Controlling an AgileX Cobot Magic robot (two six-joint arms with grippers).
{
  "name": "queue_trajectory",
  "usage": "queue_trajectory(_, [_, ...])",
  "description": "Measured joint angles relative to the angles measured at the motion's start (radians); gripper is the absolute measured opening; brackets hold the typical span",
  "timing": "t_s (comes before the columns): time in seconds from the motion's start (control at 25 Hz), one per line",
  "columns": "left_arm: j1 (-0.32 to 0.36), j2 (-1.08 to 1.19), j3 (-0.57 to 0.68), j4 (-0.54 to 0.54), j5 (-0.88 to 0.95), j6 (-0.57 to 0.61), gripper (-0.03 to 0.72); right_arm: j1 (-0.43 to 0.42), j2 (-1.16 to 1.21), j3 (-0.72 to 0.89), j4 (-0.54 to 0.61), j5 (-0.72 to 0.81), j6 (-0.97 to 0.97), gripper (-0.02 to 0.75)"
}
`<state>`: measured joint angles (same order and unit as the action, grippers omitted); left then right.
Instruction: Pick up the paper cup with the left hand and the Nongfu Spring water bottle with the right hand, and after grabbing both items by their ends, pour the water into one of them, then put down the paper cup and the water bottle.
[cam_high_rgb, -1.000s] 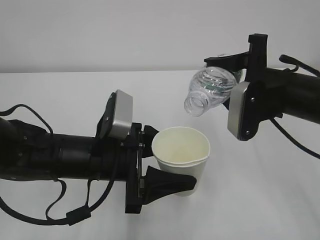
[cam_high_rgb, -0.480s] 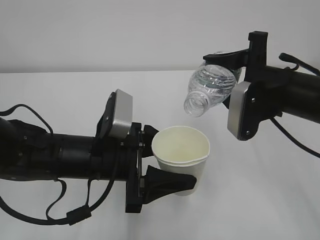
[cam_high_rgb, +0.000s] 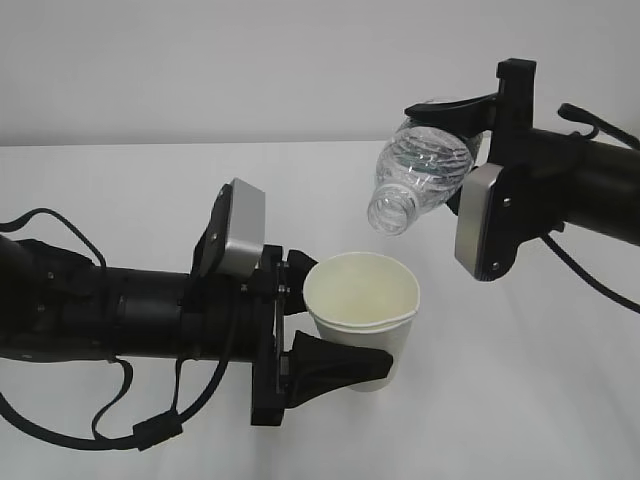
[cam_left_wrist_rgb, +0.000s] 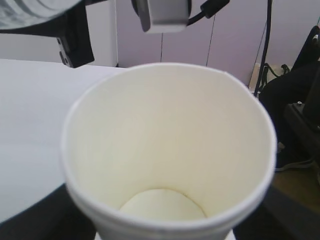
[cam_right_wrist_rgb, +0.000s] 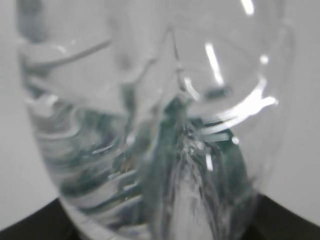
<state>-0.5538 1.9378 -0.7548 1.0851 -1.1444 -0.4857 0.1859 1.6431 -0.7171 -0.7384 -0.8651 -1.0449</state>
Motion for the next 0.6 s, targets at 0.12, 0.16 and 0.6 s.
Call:
queue_trajectory(0.12, [0.000, 0.000, 0.000, 0.000, 0.000, 0.000, 0.519, 0.000, 0.000, 0.000, 0.006, 0.000, -0.004, 0.416])
queue_trajectory(0.16, [0.000, 0.000, 0.000, 0.000, 0.000, 0.000, 0.519, 0.000, 0.000, 0.000, 0.010, -0.003, -0.009, 0.416])
queue_trajectory(0.6, [0.000, 0.000, 0.000, -0.001, 0.000, 0.000, 0.519, 0.000, 0.000, 0.000, 0.016, -0.031, -0.019, 0.416])
